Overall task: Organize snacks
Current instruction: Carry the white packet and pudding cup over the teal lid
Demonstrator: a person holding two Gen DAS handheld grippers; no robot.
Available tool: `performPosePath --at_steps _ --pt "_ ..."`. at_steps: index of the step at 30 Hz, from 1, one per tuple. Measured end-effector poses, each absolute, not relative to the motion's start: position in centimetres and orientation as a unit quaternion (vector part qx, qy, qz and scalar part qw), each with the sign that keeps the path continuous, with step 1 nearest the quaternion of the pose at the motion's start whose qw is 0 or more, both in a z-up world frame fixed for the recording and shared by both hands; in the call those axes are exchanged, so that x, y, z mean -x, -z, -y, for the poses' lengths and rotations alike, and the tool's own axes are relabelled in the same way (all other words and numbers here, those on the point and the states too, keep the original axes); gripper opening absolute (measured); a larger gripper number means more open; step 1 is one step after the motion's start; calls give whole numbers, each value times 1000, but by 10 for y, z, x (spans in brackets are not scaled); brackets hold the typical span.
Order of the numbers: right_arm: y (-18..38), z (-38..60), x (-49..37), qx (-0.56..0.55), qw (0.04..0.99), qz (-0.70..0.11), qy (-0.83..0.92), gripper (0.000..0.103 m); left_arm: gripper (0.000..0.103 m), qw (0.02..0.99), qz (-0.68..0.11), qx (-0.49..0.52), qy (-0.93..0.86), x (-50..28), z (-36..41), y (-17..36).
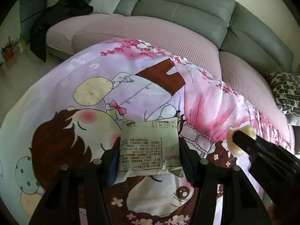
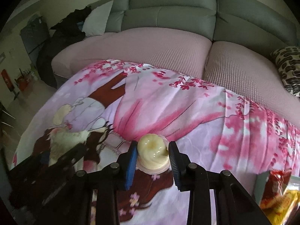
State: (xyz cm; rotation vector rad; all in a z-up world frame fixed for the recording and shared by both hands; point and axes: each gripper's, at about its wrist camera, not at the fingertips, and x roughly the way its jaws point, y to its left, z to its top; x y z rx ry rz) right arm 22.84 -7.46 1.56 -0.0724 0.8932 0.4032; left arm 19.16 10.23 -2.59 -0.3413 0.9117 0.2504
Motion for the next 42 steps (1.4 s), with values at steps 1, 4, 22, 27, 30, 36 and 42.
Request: performPosePath --at_steps 1,4,22,27,30,36,42 --pt "-19 77 -223 31 882 -427 -194 36 59 878 -435 162 -121 -190 -102 24" --pt "-30 87 -207 15 885 -423 -196 36 59 883 -425 157 -120 -185 -100 15" --pt "-48 182 -128 -40 898 -426 -104 36 58 896 -415 130 -94 -170 -74 -11" --pt "-47 208 -112 -55 896 -433 -86 36 58 902 -411 113 -62 -165 -50 -20" --pt "-48 224 -103 -64 895 -435 -74 36 58 906 -410 97 -39 -161 -30 -24" --pt "-52 253 -89 -83 895 -435 -55 36 58 908 -416 56 5 -151 18 -29" --pt "-57 281 -76 -111 897 -427 -40 36 59 905 -422 30 51 -135 57 -37"
